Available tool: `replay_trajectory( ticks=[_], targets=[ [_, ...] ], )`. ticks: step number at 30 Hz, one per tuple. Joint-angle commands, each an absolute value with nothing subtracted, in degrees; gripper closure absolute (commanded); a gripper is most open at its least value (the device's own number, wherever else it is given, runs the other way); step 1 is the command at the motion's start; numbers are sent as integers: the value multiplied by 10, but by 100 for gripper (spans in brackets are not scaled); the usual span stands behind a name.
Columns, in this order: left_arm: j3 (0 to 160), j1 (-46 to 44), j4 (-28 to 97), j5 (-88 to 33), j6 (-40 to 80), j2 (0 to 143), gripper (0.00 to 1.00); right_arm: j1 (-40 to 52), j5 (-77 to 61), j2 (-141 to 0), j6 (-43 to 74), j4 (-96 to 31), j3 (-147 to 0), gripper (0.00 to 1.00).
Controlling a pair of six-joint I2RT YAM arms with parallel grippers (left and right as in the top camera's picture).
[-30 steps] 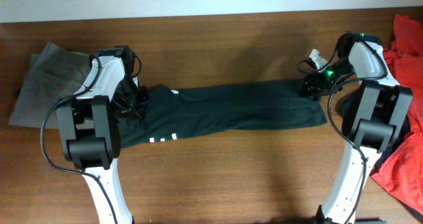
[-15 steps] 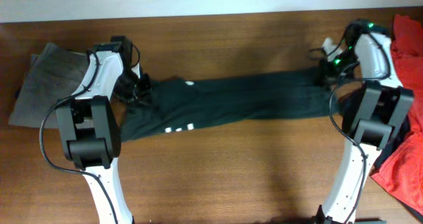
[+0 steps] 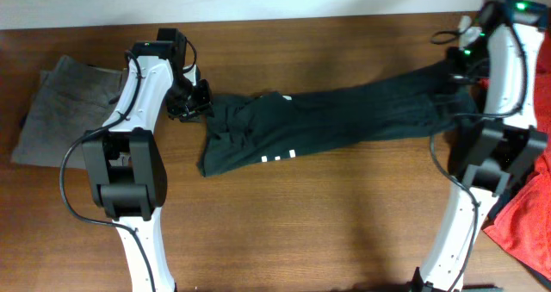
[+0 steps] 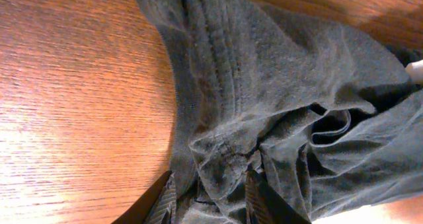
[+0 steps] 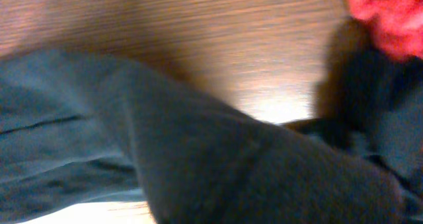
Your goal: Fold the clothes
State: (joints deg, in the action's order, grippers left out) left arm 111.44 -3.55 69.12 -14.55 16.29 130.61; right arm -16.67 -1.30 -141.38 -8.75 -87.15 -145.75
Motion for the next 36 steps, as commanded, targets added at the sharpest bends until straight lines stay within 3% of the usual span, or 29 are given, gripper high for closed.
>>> replay_trajectory(
  ticks=[1,12,31,33,35,36],
  targets=[
    [1120,-39,692,-128,156,1303,66,-102,-24,-1411,-51,-876,-1468,96],
    [1120,-39,692,-107,136,1303,66,74,-56,-1424,-48,-872,-1463,93],
    [1120,-39,696,-107,119,1303,66,180,-58,-1439,-14,-866,-1398,91],
    [1120,-39,696,-107,119,1303,65,186,-58,-1439,-14,-862,-1397,85],
    [1120,-39,696,-107,116,1303,65,192,-60,-1439,-14,-859,-1397,69],
    [1120,-39,695,-107,116,1303,65,194,-66,-1439,-14,-859,-1397,66]
  ],
)
